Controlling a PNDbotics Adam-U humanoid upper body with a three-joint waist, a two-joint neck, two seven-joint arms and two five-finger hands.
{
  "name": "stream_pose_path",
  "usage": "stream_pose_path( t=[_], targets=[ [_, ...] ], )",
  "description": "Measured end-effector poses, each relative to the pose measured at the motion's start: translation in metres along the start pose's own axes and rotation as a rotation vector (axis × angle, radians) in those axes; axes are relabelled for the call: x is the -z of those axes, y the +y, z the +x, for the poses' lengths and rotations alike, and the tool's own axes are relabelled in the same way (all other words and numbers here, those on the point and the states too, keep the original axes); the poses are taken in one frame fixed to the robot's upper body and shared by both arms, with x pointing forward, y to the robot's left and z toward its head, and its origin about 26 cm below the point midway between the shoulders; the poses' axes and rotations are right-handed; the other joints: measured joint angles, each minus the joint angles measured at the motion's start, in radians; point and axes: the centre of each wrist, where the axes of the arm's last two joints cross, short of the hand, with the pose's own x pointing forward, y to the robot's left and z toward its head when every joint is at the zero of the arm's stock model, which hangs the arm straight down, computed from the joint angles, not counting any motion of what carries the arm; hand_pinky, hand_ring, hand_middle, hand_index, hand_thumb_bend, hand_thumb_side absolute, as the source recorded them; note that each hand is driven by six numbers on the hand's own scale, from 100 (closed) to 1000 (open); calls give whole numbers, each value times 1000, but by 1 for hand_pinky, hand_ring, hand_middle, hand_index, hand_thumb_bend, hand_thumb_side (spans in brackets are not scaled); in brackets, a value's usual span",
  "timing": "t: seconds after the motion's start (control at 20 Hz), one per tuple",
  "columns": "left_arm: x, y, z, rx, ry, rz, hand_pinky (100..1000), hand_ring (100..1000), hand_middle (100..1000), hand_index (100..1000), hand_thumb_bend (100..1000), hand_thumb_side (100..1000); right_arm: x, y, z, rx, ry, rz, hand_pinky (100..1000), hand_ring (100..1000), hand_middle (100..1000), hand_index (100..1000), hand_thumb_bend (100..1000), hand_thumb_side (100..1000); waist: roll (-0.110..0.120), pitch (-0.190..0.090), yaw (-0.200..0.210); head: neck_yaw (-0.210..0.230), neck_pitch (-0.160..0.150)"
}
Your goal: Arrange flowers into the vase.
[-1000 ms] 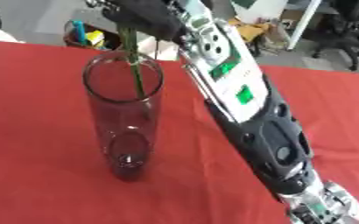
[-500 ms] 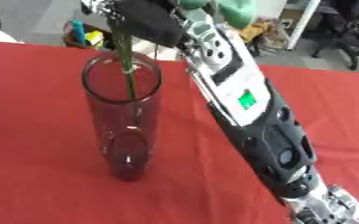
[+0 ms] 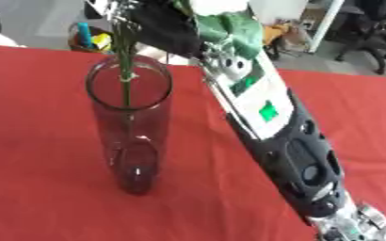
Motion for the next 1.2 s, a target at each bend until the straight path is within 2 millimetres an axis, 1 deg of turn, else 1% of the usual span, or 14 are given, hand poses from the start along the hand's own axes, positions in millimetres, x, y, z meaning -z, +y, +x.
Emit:
stream_pose_path(
  t=[0.2, 0.45, 0.75, 0.85, 0.9, 1.2],
  targets=[
    [0, 0, 0, 0, 1, -1, 489, 451, 676, 755, 100, 966, -2, 1, -2, -11, -1, 10, 892, 1000, 423, 460, 100, 717, 0, 0, -5, 4, 0],
    [0, 0, 0, -1, 4, -4, 489, 452, 678, 756, 100, 968, -2, 1, -2, -27, -11, 23, 889, 1000, 432, 480, 100, 713, 0, 0, -7, 5, 0],
    [0, 0, 0, -4, 10, -6, 490, 453, 679, 756, 100, 969, -6, 1, -5, -71, -31, 52, 907, 1000, 480, 534, 100, 787, -1, -1, -15, 12, 0],
    [0, 0, 0, -5, 11, -6, 490, 453, 679, 756, 100, 969, -7, 1, -5, -88, -42, 69, 912, 1000, 498, 548, 100, 823, -1, -3, -16, 13, 0],
    [0, 0, 0, -5, 11, -6, 490, 453, 680, 756, 100, 971, -7, 0, -5, -97, -49, 80, 917, 1000, 512, 560, 100, 856, -1, -5, -18, 14, 0],
    [-1, 0, 0, -7, 16, -5, 490, 453, 681, 757, 100, 970, -9, -2, -7, -141, -74, 135, 922, 1000, 539, 585, 100, 898, 0, -7, -25, 18, 0]
  ],
)
